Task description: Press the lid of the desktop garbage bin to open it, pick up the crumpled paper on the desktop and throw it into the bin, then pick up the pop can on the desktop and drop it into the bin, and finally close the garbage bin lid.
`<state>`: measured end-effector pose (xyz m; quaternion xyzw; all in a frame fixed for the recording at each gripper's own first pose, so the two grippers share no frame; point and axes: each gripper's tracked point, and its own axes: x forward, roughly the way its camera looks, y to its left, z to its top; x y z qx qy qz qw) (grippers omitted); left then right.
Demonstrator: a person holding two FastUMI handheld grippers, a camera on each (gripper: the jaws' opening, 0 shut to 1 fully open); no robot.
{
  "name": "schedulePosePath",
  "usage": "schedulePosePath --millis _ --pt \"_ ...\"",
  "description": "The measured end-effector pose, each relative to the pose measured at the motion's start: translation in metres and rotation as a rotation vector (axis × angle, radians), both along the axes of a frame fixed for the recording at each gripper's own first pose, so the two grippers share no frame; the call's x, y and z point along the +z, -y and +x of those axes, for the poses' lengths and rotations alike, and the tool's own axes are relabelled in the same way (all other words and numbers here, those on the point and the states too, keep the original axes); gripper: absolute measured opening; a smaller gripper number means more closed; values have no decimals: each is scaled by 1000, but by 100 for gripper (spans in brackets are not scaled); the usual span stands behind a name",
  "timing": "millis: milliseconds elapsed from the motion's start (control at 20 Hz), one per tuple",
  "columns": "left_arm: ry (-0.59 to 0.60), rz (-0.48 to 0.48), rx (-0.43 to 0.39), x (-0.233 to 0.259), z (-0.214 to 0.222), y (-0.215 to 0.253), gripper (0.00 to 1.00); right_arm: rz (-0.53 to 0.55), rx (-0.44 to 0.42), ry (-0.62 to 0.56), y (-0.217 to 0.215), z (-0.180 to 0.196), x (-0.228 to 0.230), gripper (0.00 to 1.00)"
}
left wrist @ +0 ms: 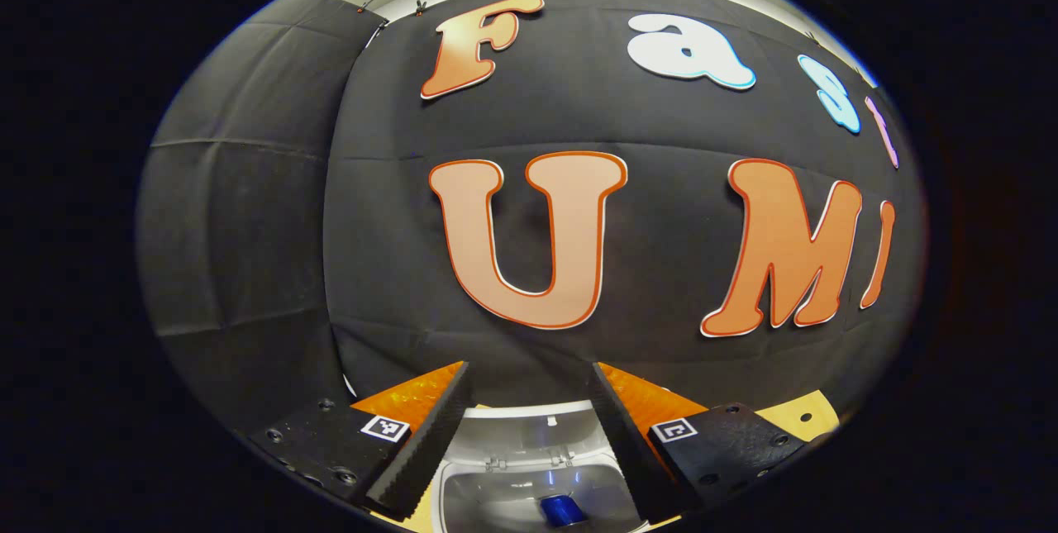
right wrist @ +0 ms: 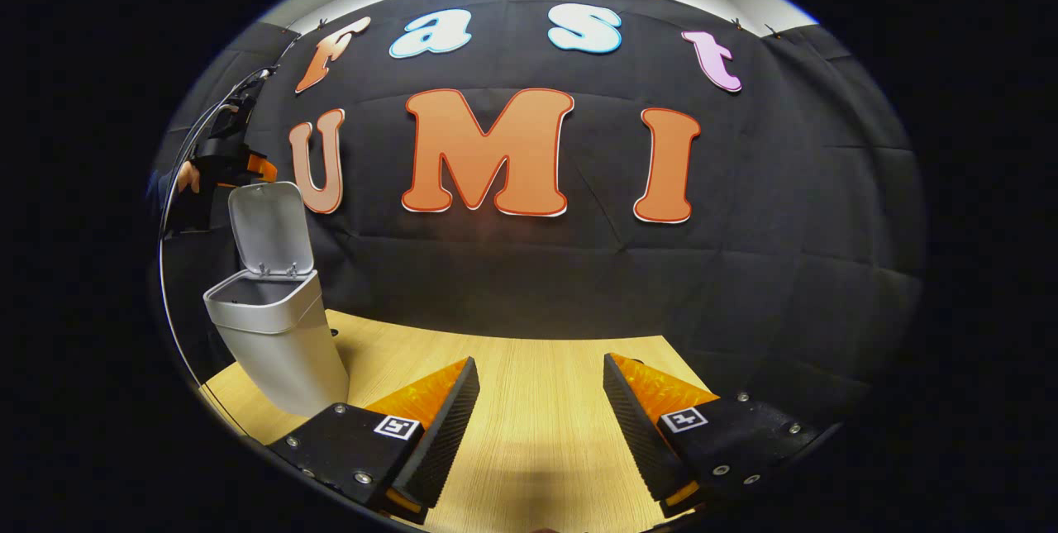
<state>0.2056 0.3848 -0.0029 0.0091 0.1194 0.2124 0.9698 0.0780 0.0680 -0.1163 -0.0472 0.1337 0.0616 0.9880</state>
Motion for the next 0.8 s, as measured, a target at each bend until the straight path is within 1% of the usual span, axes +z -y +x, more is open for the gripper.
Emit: schedulePosePath --millis 300,600,750,800 --pt "-27 -17 -14 -18 -35 24 90 8 14 4 -2 2 1 90" --pt "-156 -120 6 -92 -70 38 91 7 28 2 -2 1 0 90" --pt "-202 -146 12 -118 -81 46 91 5 33 1 -1 2 1 90" --pt "-214 -152 13 -126 -84 49 92 3 32 1 1 1 0 90"
